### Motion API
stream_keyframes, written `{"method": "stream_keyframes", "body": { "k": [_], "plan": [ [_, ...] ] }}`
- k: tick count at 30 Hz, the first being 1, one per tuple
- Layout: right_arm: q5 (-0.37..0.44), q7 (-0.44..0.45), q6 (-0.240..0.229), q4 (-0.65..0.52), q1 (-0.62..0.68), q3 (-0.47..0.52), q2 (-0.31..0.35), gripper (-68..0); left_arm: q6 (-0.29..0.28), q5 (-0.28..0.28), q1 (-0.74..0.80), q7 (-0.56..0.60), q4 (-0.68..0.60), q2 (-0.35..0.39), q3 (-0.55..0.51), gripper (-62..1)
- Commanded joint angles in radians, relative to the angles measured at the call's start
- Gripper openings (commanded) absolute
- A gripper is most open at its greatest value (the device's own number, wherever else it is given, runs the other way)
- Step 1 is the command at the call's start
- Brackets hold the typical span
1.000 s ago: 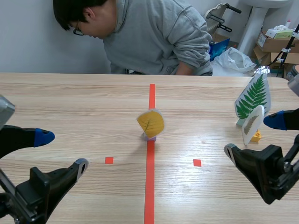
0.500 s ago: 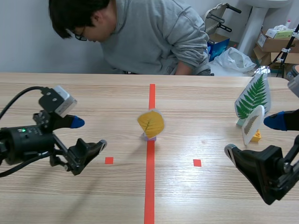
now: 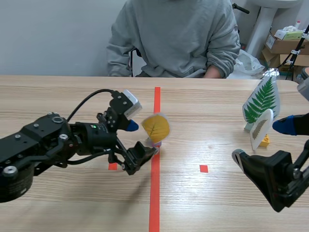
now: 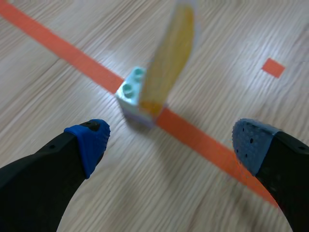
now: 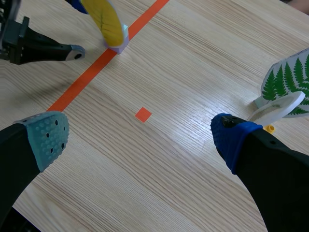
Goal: Do the leaf sorting experiment
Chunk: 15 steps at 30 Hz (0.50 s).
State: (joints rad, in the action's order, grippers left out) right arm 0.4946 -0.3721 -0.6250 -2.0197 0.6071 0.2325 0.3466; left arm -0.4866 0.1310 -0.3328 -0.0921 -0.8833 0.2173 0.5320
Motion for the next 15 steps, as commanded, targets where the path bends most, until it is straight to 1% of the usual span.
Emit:
{"method": "stream_keyframes", "body": {
  "k": [1,4,5,7,10,15],
  "plan": [
    [0.006,0.012,0.003,0.001,-0.012,-0.003,0.013,-6.9,0.01,-0.003,-0.019,0.026,-0.009,-0.023,-0.003,-6.7],
    [0.006,0.012,0.003,0.001,-0.012,-0.003,0.013,-6.9,0.048,-0.047,-0.036,0.044,0.028,-0.066,-0.002,-6.7],
    [0.006,0.012,0.003,0.001,-0.012,-0.003,0.013,-6.9,0.058,-0.05,-0.043,0.05,0.04,-0.075,-0.002,-6.7],
    [0.006,0.012,0.003,0.001,-0.012,-0.003,0.013,-6.9,0.06,-0.051,-0.056,0.052,0.064,-0.09,-0.002,-6.7],
    [0.006,0.012,0.003,0.001,-0.012,-0.003,0.013,-6.9,0.081,-0.07,-0.07,0.06,0.092,-0.108,-0.002,-6.7],
    [0.006,0.012,0.003,0.001,-0.012,-0.003,0.013,-6.9,0.082,-0.07,-0.072,0.07,0.103,-0.12,-0.002,-7.4]
  ]
}}
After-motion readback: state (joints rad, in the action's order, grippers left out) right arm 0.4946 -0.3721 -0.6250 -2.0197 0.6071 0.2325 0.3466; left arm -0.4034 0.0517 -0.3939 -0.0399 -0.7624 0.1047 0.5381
